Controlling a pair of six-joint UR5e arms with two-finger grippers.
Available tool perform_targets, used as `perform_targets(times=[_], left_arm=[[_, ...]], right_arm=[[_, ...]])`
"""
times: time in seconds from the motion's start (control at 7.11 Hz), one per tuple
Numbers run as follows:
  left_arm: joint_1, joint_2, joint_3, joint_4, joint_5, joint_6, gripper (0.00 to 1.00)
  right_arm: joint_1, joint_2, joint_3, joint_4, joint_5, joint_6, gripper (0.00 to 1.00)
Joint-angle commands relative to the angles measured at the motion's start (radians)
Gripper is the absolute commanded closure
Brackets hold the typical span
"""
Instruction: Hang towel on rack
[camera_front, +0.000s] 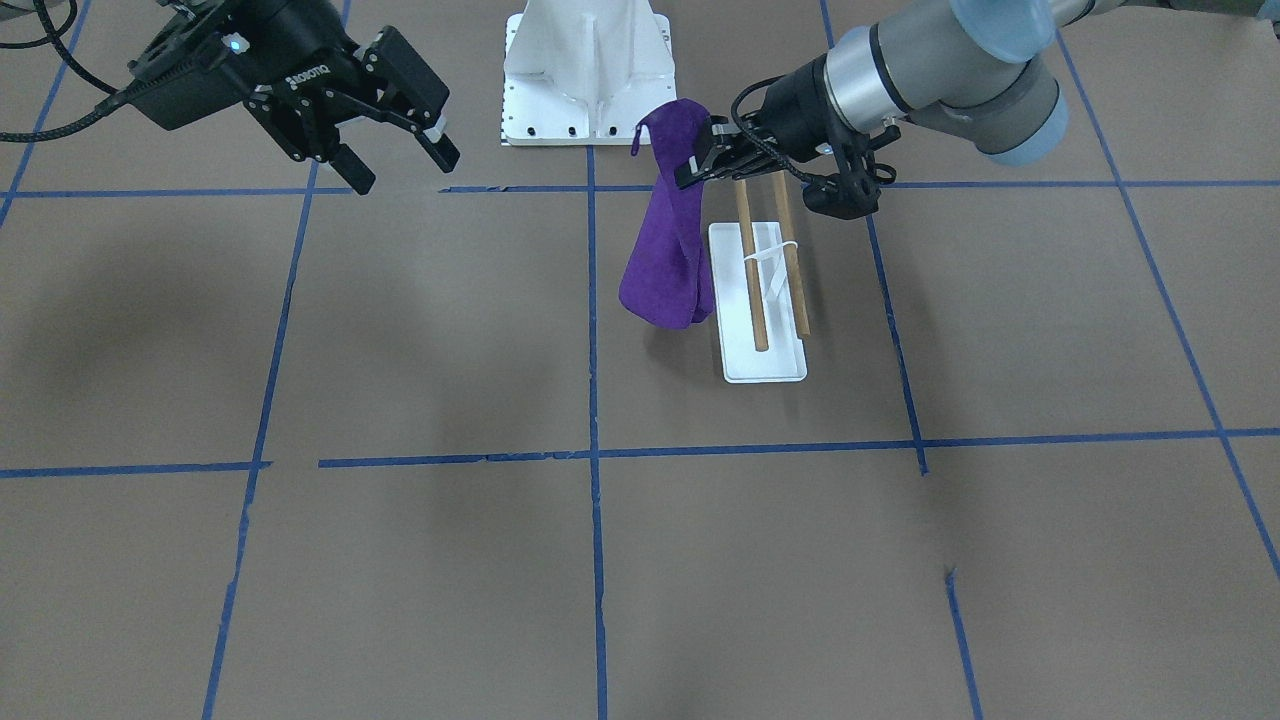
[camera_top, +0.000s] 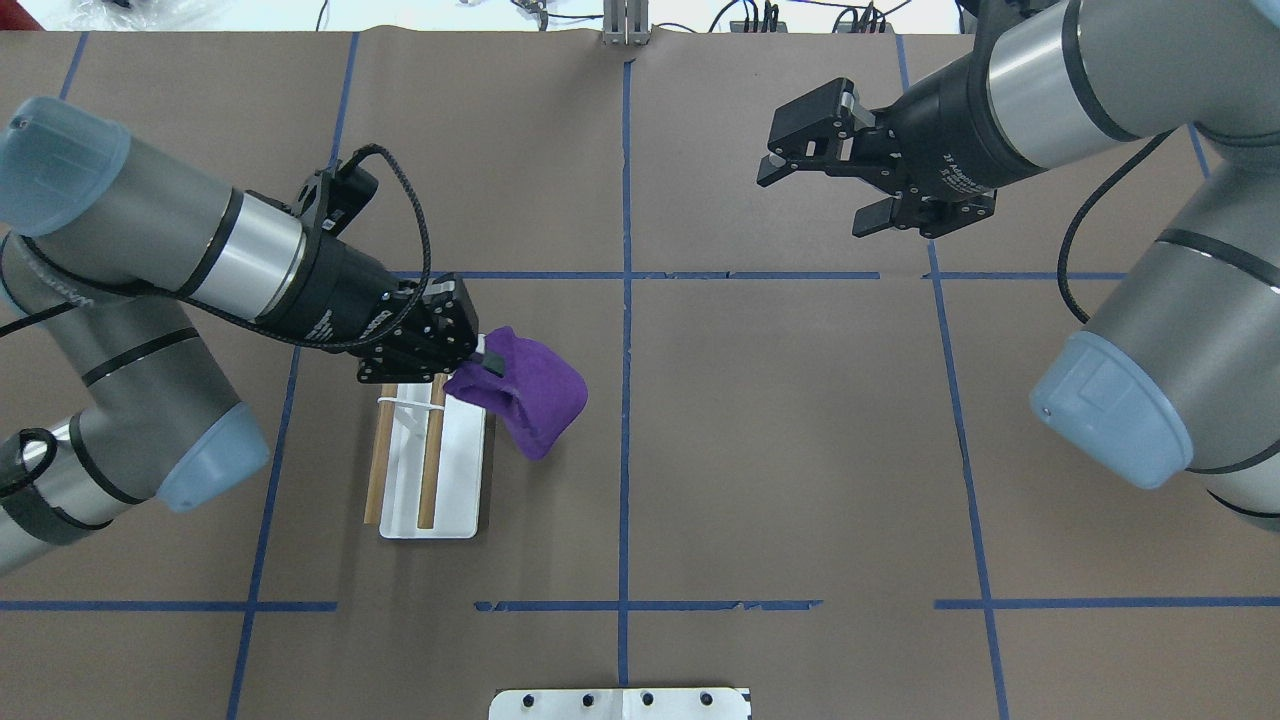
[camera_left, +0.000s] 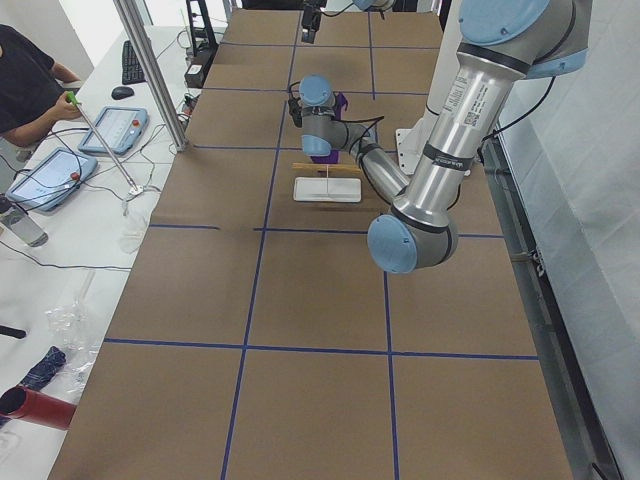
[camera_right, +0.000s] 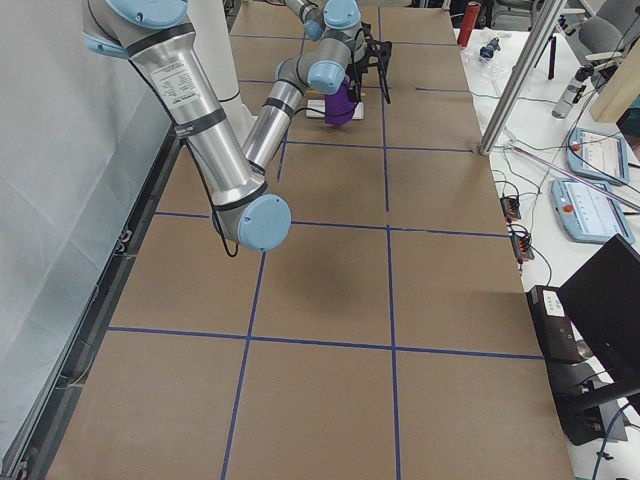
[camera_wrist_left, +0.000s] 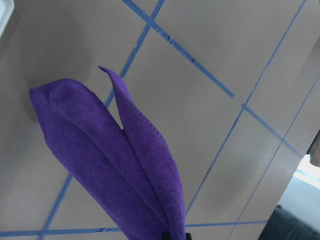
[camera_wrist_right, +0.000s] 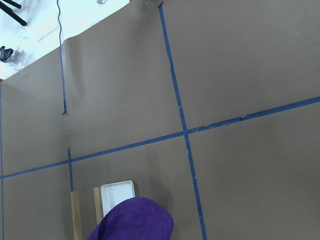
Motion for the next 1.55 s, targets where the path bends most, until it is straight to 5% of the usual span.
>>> perform_targets(times=[0.0, 0.56, 0.7, 0.84, 0.98, 1.12, 1.41], left_arm=[[-0.049, 0.12, -0.03, -0.005, -0.126, 0.308, 1.0], [-0.156, 0.214, 0.017, -0.004, -0.173, 0.324, 1.0], [-0.152, 0.213, 0.043, -0.004, -0.168, 0.326, 0.94], [-0.146, 0.205, 0.075, -0.004, -0.162, 0.329, 0.55], [-0.144, 0.199, 0.085, -0.004, -0.16, 0.329, 0.38], [-0.144, 0.199, 0.083, -0.004, -0.157, 0.329, 0.09], [-0.146, 0.197, 0.083, -0.004, -0.124, 0.329, 0.0]], right_arm=[[0.003, -0.007, -0.009, 0.003, 0.001, -0.014, 0.0], [0.003, -0.019, -0.01, 0.003, 0.002, -0.016, 0.0], [0.005, -0.019, -0.01, 0.003, 0.001, -0.016, 0.0], [0.005, -0.022, -0.009, 0.003, 0.005, -0.016, 0.0], [0.005, -0.034, -0.007, 0.003, 0.005, -0.016, 0.0], [0.009, -0.036, -0.009, 0.003, 0.005, -0.016, 0.0], [0.015, -0.036, -0.009, 0.003, 0.008, -0.017, 0.0]])
